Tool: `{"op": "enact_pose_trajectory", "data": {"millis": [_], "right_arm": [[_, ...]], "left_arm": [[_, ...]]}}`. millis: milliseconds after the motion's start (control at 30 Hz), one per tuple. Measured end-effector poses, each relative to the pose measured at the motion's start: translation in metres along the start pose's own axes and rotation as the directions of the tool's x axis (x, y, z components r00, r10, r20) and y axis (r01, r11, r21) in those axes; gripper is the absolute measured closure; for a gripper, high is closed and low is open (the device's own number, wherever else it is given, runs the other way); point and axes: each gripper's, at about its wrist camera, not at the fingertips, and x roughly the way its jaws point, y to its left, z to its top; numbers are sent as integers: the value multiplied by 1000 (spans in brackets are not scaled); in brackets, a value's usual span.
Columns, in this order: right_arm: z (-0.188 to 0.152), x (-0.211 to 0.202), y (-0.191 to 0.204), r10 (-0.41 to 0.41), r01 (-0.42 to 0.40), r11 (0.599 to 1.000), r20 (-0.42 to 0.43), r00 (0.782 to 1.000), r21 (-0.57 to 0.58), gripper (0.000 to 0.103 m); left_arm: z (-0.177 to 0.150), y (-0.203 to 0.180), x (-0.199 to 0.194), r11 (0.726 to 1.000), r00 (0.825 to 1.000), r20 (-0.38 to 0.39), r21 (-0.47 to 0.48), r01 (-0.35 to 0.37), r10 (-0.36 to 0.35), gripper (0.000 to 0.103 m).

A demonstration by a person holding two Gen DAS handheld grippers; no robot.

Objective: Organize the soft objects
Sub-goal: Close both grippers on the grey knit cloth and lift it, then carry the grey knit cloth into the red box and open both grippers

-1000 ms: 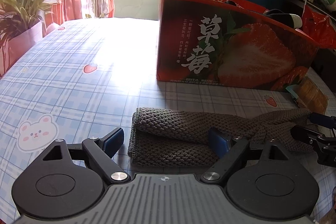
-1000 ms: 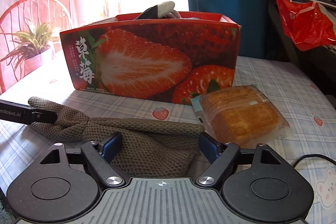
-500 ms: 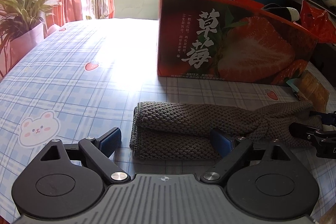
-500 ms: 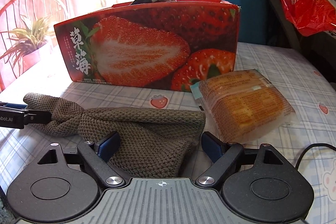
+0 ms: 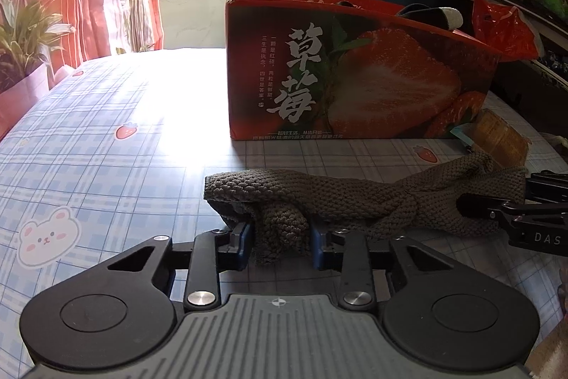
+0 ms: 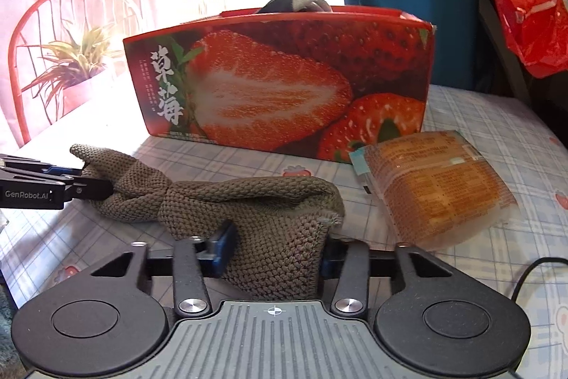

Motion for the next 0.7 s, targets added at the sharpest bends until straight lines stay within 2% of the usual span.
{"op": "enact_pose_trajectory", "data": {"millis": [33,133,267,433,533,700], "right_arm": [[0,-1,1,-1,2,1000,5,1000,-7,80],[-1,-3,1,3,-3,1000,13,1000,2,87],[0,-6,0,24,-24,1000,22,999,11,89],[8,-19,4,58,-57,998,75,995,-17,89],[21,-33,7,73,-66,996,130,989,-63,89],[56,-58,3,99,-81,993,240,966,-83,89]], "left_arm": [[0,-1,0,1000,1000,2,6,1,-1,73],[0,-2,0,1000,1000,5,5,5,-5,76],[0,0,-2,1000,1000,18,-9,6,-6,79],[11,-1,-18,1000,996,81,-2,28,-28,80],[27,-3,-35,998,988,145,4,58,-58,80],[62,-11,-65,995,959,264,44,93,-102,80]]}}
